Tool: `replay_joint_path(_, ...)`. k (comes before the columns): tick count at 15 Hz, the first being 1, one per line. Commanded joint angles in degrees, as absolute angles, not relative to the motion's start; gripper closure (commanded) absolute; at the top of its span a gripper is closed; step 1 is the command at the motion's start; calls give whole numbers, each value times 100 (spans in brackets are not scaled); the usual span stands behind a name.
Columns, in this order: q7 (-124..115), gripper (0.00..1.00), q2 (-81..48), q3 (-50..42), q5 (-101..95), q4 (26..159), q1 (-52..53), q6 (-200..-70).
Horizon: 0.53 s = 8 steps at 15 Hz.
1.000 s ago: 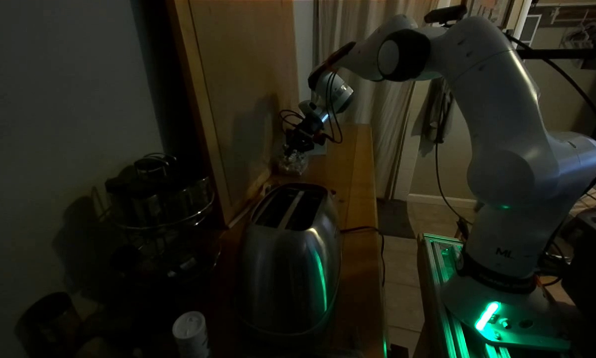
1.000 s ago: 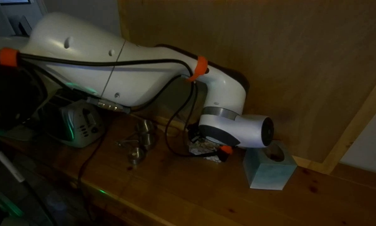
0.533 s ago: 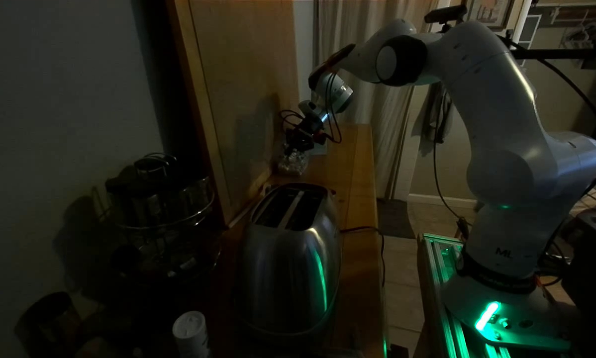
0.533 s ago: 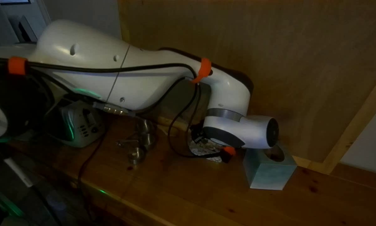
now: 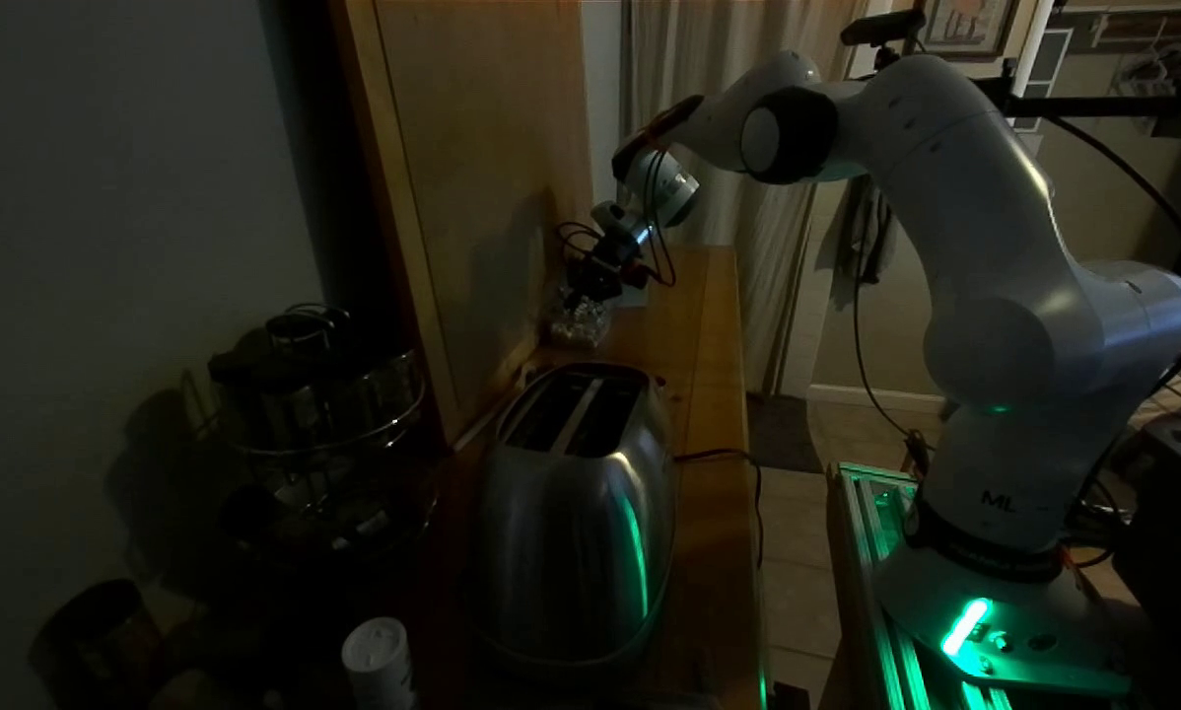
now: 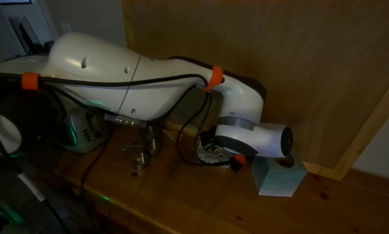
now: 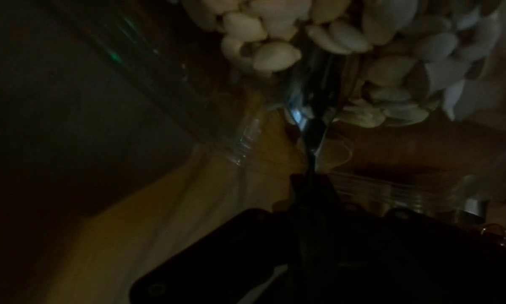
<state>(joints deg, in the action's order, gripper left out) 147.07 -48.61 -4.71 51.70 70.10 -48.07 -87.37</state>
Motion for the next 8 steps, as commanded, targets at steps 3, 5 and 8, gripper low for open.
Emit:
replay_joint_path(3,14400,98,-5149,-484,5106,6663,-4775,-8830)
replay_joint_path(5,14323,98,-5083,-531,5111,6776,-4724,-8921)
replay_joint_path(8,14165,98,-4984,-585,5041,6902,-4636,-9112)
